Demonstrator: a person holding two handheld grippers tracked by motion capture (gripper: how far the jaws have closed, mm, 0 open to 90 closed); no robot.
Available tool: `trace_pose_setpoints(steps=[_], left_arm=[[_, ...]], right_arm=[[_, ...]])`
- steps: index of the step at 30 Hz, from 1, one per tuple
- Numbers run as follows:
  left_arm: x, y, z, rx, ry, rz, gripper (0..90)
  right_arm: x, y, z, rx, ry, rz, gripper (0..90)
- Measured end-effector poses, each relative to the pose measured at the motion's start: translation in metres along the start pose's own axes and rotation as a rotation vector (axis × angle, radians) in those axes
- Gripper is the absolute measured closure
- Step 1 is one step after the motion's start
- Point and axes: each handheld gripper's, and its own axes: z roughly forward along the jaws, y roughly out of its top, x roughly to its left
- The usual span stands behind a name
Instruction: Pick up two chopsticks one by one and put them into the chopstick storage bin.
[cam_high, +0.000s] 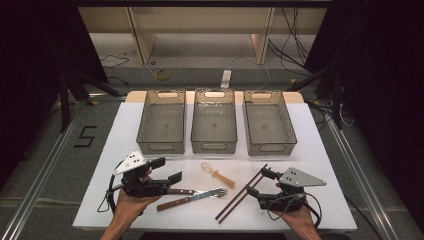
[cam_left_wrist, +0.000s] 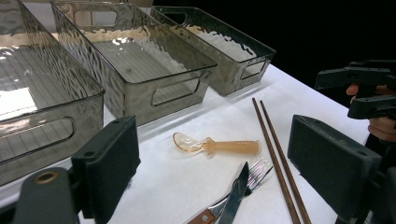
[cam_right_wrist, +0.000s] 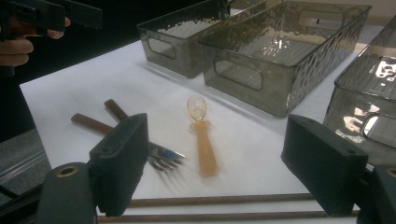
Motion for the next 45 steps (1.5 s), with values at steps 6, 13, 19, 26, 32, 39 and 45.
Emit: trace_pose_setpoints(steps=[6, 13, 19, 26, 32, 39, 45], left_arm=[[0.001, 0.0, 0.0, -0.004, -0.002, -0.001, 15.9], [0.002, 0.0, 0.0, -0.007, 0.002, -0.009, 15.9], [0.003, 0.0, 0.0, -0.011, 0.008, -0.013, 15.9], [0.003, 0.0, -0.001, -0.013, 0.017, -0.004, 15.9], [0.002, 0.0, -0.001, -0.008, 0.032, 0.017, 15.9], [0.001, 0.0, 0.0, -0.001, 0.045, 0.045, 15.8], [0.0, 0.0, 0.001, 0.003, 0.048, 0.054, 15.7]], right_arm=[[-0.003, 0.001, 0.001, 0.031, 0.012, -0.016, 23.8], [-0.006, 0.013, 0.008, 0.207, 0.075, -0.193, 25.4], [-0.015, 0.026, 0.023, 0.336, 0.131, -0.29, 25.5], [-0.022, 0.035, 0.035, 0.444, 0.136, -0.372, 25.9], [-0.025, 0.037, 0.043, 0.518, 0.156, -0.415, 26.2], [-0.028, 0.036, 0.059, 0.628, 0.185, -0.476, 27.5], [-0.031, 0.036, 0.065, 0.678, 0.185, -0.501, 29.6]])
